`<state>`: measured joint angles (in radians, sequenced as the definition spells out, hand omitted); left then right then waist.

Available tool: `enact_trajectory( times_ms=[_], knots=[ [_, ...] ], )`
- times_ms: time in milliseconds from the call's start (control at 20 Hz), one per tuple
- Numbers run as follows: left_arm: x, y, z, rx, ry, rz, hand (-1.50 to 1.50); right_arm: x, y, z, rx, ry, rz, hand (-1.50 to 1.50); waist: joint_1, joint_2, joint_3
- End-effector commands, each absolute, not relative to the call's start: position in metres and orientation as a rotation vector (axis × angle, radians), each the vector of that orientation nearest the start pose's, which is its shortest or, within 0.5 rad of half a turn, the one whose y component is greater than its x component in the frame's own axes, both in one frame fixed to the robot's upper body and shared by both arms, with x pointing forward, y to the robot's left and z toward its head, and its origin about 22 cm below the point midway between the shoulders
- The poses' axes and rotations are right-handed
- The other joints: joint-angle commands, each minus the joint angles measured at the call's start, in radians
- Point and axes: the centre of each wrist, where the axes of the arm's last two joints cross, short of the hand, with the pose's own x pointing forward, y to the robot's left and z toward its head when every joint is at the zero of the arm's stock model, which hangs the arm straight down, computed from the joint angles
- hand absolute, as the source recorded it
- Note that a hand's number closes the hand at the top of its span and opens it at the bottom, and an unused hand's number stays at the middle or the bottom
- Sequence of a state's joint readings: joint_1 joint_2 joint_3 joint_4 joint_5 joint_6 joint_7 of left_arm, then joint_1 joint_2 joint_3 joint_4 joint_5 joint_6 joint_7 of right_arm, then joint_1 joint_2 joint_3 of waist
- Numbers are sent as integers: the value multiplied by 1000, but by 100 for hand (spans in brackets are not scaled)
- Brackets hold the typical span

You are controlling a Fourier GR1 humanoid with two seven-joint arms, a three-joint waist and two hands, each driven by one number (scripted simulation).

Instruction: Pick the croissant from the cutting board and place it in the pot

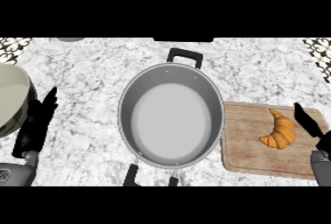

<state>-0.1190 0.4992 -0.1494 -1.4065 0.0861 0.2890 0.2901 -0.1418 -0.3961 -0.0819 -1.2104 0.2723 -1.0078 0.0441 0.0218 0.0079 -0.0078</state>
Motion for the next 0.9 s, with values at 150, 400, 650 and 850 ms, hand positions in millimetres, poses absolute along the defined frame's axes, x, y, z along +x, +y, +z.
enact_trajectory(
  times_ms=[150, 400, 650, 850],
  knots=[
    [265, 324, 21, 522, -1177, -107, 0, 267, -318, -39, -1417, -1230, -199, -150, -11, -10, -5],
    [262, 331, 26, 555, -1164, -125, 0, 259, -342, -45, -1394, -941, -95, -150, -11, -15, -10],
    [264, 330, 26, 537, -1164, -138, 0, 287, -318, -23, -1275, -745, 45, -150, -1, -16, -9],
    [268, 329, 29, 522, -1151, -122, 0, 310, -276, 4, -1130, -606, 130, -150, -12, -23, -6]
  ],
)
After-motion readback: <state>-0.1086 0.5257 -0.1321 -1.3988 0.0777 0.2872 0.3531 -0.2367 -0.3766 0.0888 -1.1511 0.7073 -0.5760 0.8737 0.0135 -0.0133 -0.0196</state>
